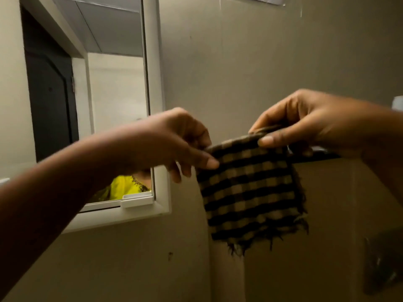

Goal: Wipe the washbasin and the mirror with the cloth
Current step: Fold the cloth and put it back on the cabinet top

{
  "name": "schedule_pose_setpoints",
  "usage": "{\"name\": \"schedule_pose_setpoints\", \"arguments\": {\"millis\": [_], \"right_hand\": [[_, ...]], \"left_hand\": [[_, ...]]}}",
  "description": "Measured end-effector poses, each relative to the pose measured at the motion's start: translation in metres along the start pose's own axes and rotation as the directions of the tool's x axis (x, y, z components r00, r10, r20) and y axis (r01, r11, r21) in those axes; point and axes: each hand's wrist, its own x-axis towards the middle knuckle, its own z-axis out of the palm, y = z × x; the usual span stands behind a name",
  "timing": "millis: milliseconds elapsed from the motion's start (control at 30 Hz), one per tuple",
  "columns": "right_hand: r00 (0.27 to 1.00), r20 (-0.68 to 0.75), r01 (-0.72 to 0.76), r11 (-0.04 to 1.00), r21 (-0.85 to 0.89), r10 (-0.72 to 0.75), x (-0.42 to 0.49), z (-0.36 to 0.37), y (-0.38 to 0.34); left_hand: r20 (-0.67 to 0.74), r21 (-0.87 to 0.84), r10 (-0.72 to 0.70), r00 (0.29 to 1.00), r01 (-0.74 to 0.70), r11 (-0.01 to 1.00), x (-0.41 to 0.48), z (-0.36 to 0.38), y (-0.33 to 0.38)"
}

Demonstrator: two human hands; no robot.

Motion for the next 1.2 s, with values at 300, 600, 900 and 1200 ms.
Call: {"name": "schedule_pose_setpoints", "arguments": {"millis": [300,600,900,1200], "right_hand": [[0.992,-0.050,-0.117,0.993,-0.020,0.116,0.046,-0.073,-0.002],[0.935,-0.354,-0.001,1.000,-0.003,0.000,0.098,-0.088,0.048],[0.976,-0.215,0.016,0.996,-0.083,-0.034,0.088,-0.076,0.121],[0.996,-0.088,-0.037,0.992,-0.119,0.026,0.056,-0.076,0.126]], "left_hand": [[-0.246,-0.206,-0.104,0.964,0.053,0.977,0.054,-0.018,0.034],[-0.570,-0.095,-0.014,0.822,-0.049,0.994,0.122,-0.002,0.010],[-0.530,0.167,0.068,0.845,0.026,0.986,0.141,0.038,-0.031],[-0.422,0.464,0.197,0.885,0.025,0.886,0.125,0.051,-0.020]]}}
